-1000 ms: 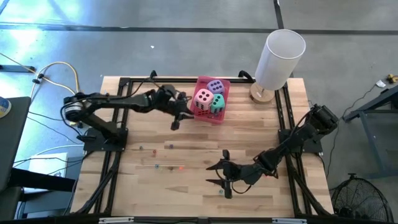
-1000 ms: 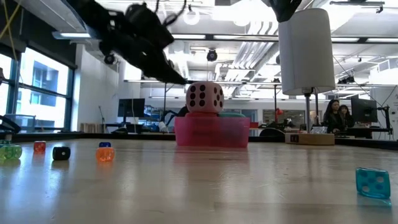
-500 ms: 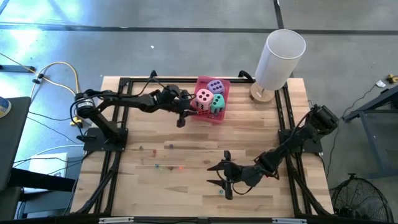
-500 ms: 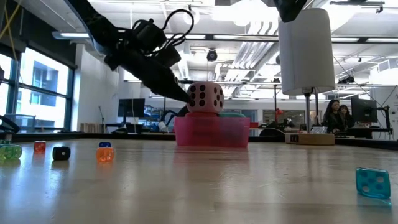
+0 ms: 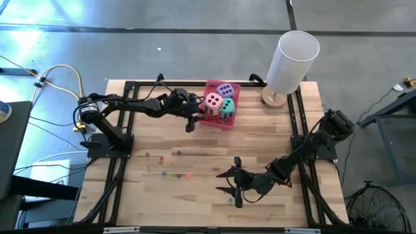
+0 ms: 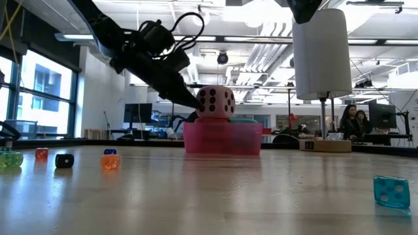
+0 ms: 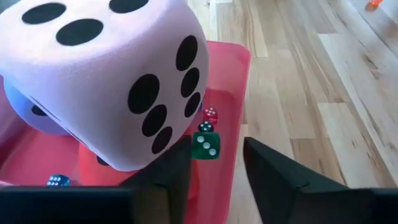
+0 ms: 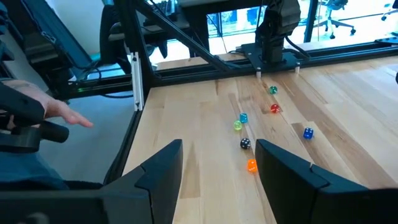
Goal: Pick & Place Dice
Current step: Put the right small green dice into the bin, then put the small dark blue dice into the bin
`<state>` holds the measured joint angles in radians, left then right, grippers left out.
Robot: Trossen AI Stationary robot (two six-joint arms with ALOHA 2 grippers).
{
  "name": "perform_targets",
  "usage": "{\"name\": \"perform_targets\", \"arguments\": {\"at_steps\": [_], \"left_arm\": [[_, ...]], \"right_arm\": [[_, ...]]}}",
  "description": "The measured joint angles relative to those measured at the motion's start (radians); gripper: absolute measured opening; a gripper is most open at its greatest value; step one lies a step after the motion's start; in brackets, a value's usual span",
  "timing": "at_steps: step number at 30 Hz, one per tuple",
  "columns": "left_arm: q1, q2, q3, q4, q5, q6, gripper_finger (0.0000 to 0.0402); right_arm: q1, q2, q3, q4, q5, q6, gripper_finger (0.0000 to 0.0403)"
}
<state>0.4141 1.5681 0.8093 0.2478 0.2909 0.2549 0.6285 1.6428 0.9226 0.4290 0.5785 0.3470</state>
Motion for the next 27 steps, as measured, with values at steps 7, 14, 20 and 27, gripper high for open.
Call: {"name": "perform_targets", "arguments": {"at_steps": [7,14,20,27], "left_arm": [[0.0,0.0,0.0,0.0,-0.035,-0.043,0.0205],[-0.003,0.0,0.0,-0.021,-0.041,-0.048,0.0216],[-0.026,-0.009,-0.001,-0.011,0.021,-0.223,0.0217],[-0.102,-0.103,-0.002,-0.075,0.089,-0.235,0.0216]], "right_arm": [[0.0,0.0,0.0,0.0,0.0,-0.024,0.0194],[-0.003,0.0,0.0,-0.002,0.0,-0.063,0.0194],[-0.016,0.0,0.0,-0.022,-0.004,-0.067,0.0194],[-0.035,0.0,0.0,-0.03,-0.005,-0.105,0.0194]]}}
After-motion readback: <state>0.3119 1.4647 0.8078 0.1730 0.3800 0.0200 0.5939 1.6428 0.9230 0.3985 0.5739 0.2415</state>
